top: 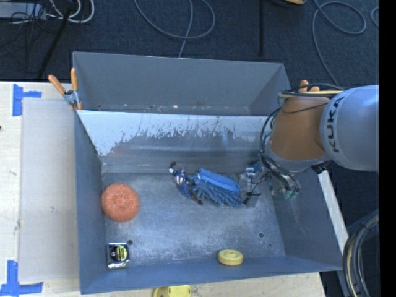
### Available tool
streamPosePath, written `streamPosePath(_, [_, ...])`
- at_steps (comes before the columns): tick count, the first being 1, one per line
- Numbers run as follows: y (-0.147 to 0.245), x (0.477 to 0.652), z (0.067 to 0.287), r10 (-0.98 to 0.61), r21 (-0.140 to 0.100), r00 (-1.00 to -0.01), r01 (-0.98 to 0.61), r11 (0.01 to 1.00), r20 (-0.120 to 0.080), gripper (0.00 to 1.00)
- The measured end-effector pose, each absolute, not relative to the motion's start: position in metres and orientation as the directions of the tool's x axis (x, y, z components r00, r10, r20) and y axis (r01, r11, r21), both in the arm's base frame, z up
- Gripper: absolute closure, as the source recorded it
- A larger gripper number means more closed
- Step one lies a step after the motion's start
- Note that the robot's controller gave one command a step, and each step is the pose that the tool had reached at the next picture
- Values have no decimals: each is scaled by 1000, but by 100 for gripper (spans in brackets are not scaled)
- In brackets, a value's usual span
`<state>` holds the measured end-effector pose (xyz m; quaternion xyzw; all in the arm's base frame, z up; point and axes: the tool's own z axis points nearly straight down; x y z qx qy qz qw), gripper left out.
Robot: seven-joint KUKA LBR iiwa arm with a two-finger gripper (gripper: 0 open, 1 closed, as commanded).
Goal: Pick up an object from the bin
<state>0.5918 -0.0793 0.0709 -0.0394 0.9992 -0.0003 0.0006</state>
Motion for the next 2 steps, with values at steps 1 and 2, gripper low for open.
streamPosePath(1, [-79, 592, 71, -80, -1, -997, -80, 997, -1, 0])
streamPosePath(2, [-78, 591, 70, -82, 1, -997, -82, 997, 0, 0])
